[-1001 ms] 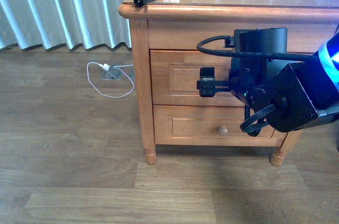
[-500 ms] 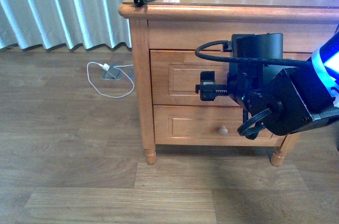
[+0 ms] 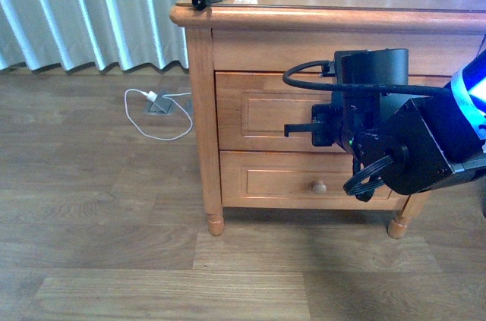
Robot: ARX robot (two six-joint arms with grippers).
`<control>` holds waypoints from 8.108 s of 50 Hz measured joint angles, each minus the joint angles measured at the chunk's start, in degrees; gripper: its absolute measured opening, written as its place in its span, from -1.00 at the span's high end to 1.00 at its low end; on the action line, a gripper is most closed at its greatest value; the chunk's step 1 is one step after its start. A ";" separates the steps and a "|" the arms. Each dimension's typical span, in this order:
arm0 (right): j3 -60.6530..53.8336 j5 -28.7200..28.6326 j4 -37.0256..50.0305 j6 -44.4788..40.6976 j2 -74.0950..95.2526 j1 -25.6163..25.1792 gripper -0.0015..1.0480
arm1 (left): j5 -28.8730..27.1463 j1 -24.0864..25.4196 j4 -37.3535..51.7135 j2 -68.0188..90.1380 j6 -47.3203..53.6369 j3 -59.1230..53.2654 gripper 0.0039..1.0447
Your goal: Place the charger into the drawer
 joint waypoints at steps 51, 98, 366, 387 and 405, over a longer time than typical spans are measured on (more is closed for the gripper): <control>-53.99 -13.07 -2.38 2.78 -48.09 3.13 -0.33 | 0.00 0.00 0.00 0.00 0.02 0.02 -0.89; -69.66 -16.22 -25.22 -2.69 -116.67 -17.97 -0.28 | 0.00 0.00 0.00 0.02 0.02 0.00 -0.89; -73.88 -15.56 -26.91 -4.07 -123.10 -17.62 -0.83 | 8.39 -32.20 8.50 134.20 14.47 93.79 -0.03; -73.88 -15.56 -26.91 -4.07 -123.10 -17.62 -0.83 | 4.28 -32.09 11.82 132.72 14.86 91.32 -0.91; -73.88 -15.56 -26.91 -4.07 -123.10 -17.62 -0.83 | 0.87 -28.41 21.92 113.07 13.60 74.77 -0.89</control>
